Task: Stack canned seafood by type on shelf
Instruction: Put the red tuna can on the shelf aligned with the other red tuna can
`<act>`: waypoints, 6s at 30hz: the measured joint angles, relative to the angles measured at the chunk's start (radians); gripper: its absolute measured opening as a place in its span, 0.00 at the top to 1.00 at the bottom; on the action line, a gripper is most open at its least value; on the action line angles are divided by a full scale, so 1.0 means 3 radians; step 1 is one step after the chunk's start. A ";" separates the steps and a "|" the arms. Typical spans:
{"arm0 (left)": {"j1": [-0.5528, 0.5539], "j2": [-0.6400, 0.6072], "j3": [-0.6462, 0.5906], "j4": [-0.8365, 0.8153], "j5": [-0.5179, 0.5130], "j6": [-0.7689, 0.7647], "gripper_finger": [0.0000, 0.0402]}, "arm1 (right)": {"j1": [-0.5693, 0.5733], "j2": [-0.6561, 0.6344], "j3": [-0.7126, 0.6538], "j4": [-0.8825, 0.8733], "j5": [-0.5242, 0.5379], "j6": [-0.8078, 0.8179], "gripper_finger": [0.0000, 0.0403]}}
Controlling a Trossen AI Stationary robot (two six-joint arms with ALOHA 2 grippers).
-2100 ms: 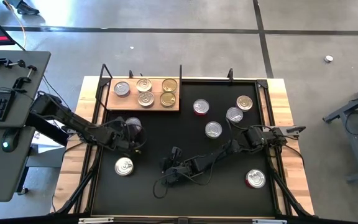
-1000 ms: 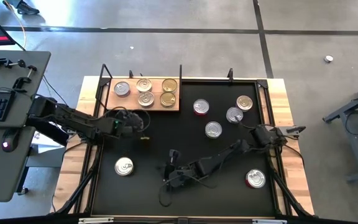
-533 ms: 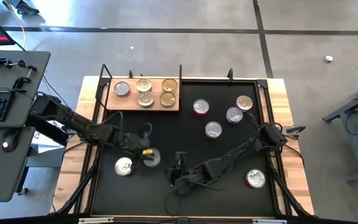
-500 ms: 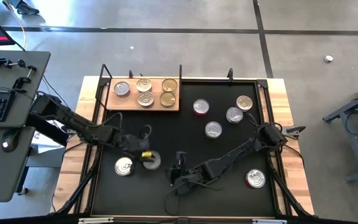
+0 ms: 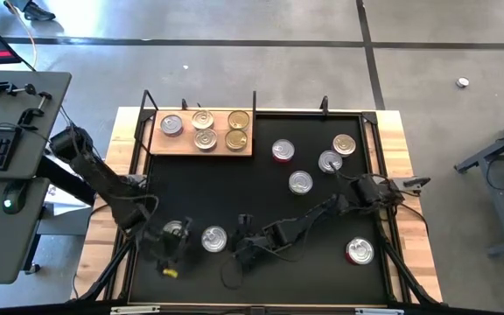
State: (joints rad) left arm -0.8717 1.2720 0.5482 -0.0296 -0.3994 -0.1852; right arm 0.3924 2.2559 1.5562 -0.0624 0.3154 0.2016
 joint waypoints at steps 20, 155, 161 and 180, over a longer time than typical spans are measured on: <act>0.0098 0.0782 0.0012 -0.0013 -0.0456 -0.0188 0.44 | -0.0335 0.0280 0.0001 0.0506 -0.0628 -0.0238 0.22; 0.1187 0.0783 0.0230 -0.1472 -0.0155 -0.0350 1.00 | -0.0897 0.0323 -0.0011 0.0716 -0.0658 -0.0695 0.23; 0.1081 0.0791 0.0427 -0.1741 -0.0309 -0.0110 1.00 | -0.0751 0.0315 -0.0013 0.0744 -0.0338 -0.0715 0.23; 0.0679 0.0781 0.0543 -0.1622 -0.0554 -0.0152 1.00 | -0.0401 0.0293 0.0009 0.0368 0.0092 0.0157 0.28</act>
State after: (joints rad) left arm -0.6682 1.5063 0.7111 -0.5161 -0.5655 -0.2310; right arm 0.2721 2.3439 1.5589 0.0479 0.3431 0.2487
